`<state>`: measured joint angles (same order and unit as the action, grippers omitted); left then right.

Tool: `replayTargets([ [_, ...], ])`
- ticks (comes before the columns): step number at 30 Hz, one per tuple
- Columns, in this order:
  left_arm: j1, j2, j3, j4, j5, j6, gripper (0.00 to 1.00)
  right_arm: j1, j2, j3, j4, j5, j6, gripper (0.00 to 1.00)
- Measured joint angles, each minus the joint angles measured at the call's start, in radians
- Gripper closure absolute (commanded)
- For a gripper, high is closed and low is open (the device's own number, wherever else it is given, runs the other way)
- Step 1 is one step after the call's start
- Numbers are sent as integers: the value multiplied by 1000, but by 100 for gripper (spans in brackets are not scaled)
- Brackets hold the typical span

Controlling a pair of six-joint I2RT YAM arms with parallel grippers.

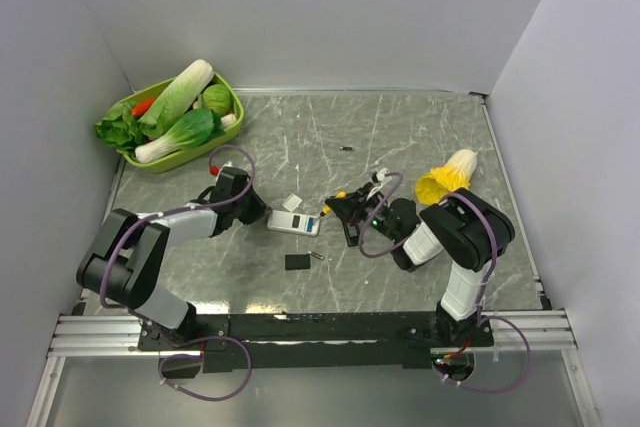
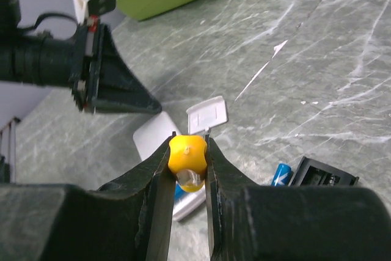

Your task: Unload the batteries from the remote control

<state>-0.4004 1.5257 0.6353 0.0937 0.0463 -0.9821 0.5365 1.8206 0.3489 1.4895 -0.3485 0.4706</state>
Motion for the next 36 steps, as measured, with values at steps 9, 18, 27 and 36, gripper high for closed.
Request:
replayTargets([
  [9,-2,50,27,-17,-15,0,95,71,-72,-80,6,-10,-230,100],
  [18,-2,58,36,-25,-16,6,96,121,-79,-101,8,42,-308,100],
  [27,-12,65,103,-147,-11,28,89,154,-56,-150,-63,9,-280,100],
  [36,-44,-46,168,-296,-43,46,83,161,-47,-153,-100,-15,-247,100],
])
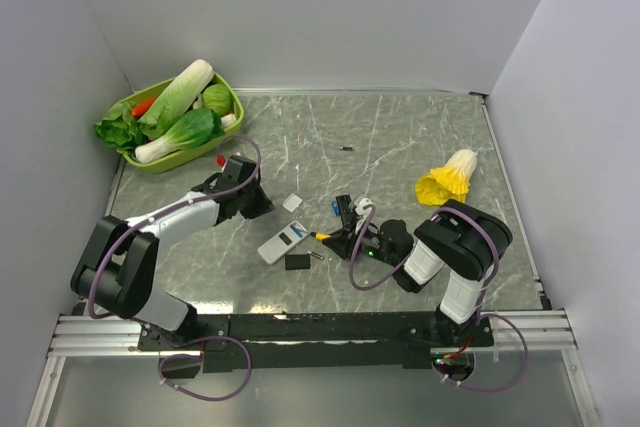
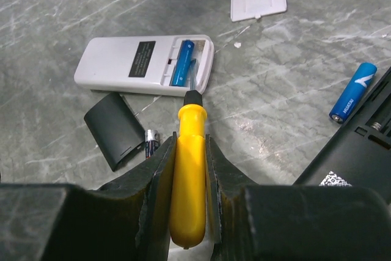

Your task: Unload the batteries from the remote control

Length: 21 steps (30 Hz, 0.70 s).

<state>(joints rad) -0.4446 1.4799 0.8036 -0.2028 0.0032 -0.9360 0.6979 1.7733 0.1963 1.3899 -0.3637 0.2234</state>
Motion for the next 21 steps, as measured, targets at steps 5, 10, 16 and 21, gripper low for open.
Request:
replayTargets([
  [5,-29,-29,-19,-14,11,-1,87,0,2,1,-5,-2,12,100],
  [10,-46,-130,-112,2,121,-1,93,0,2,4,-10,-2,20,100],
  [16,-80,-190,-177,6,206,-1,95,0,2,25,-32,-2,24,100],
  [21,-116,-191,-213,-8,249,1,98,0,-3,60,-61,-4,22,100],
])
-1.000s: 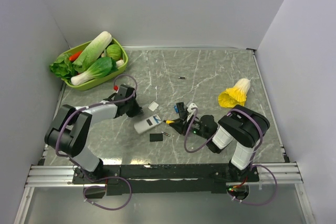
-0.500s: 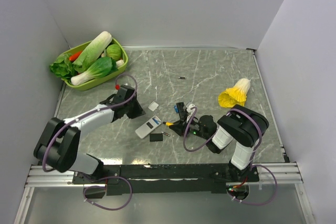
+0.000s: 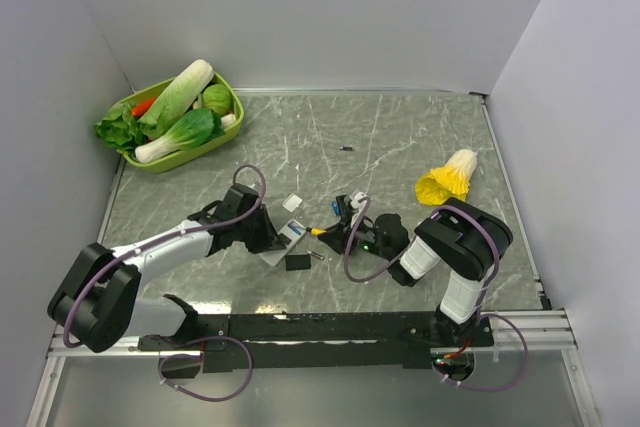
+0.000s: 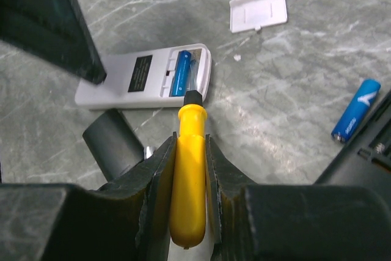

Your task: Unload the batteries from the remote control

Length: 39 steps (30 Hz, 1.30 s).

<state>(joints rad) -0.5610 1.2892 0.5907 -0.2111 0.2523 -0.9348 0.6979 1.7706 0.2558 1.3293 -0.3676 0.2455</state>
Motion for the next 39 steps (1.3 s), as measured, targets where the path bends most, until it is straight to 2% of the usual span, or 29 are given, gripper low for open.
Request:
replayTargets([
  [17,-47,-18,-70,4,-7,6,99,0,-11,83,-107,4,-4,100],
  [23,-59,-18,-45,-35,-82,-3,99,-1,-80,148,-292,-1,-15,100],
  [30,-57,-23,5,-119,-253,-24,99,-1,-169,192,-518,16,-31,100],
  [31,-56,-22,13,-134,-273,-26,98,-1,-176,195,-537,18,-31,100],
  [33,-56,-19,30,-157,-303,-28,82,0,-195,199,-586,26,-32,100],
  [34,-55,-21,32,-161,-311,-28,71,0,-204,199,-604,28,-32,100],
  [37,-53,-62,32,-180,-328,-37,56,0,-242,202,-689,40,-32,100],
  [39,-53,-107,32,-190,-333,-41,51,0,-268,204,-739,56,-30,100],
])
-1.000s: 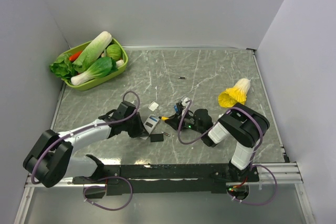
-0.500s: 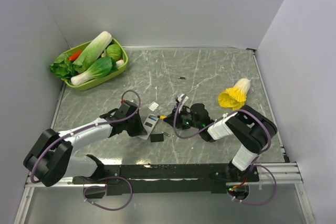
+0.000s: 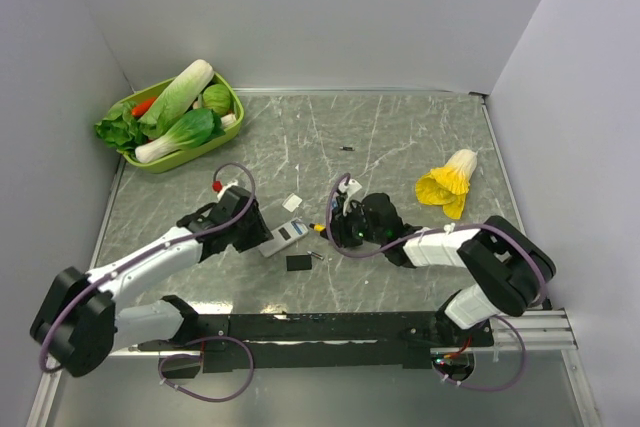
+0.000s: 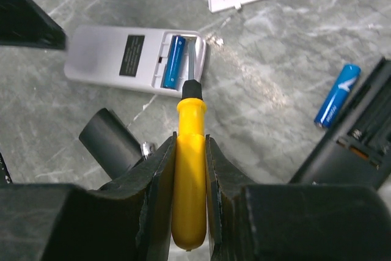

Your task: Unload the batteries from the remote control

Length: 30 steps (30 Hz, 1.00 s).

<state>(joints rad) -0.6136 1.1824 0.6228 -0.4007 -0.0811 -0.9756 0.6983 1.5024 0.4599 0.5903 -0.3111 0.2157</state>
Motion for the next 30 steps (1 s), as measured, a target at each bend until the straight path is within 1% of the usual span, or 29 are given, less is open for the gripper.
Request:
replayTargets([
  [1,0,-29,0,-7,-5,-6,47,4,-11,0,-21,10,5,100],
  [3,0,-64,0,-16,-15,-8,44,16,-27,0,-51,28,16,100],
  [4,0,-77,0,-16,-19,-10,34,23,-33,0,-63,37,26,100],
  [6,0,-85,-3,-8,-18,-18,24,37,-43,-2,-82,55,43,100],
  [7,0,-85,-9,-1,-10,-25,13,43,-47,-2,-90,61,54,100],
  [8,0,-79,-16,2,-3,-37,5,50,-48,-2,-96,67,67,100],
  [9,0,-71,-21,-5,1,-59,1,55,-49,-2,-100,73,81,100],
  [11,0,-48,-23,-29,2,-101,1,66,-50,-3,-101,87,104,100],
  [15,2,-31,-22,-105,-35,-265,1,99,-67,-16,-103,133,149,100],
  [19,19,-38,-22,-106,-38,-432,1,112,-71,-22,-103,155,182,100],
  [22,33,-29,-21,-90,-37,-519,1,119,-71,-22,-103,165,195,100],
  [24,43,8,1,-97,-40,-560,1,125,-71,-22,-105,171,200,100],
  [26,55,81,50,-105,-44,-582,1,134,-71,-22,-107,180,206,100],
  [30,77,230,182,-143,-49,-599,1,152,-71,-22,-114,196,211,100],
])
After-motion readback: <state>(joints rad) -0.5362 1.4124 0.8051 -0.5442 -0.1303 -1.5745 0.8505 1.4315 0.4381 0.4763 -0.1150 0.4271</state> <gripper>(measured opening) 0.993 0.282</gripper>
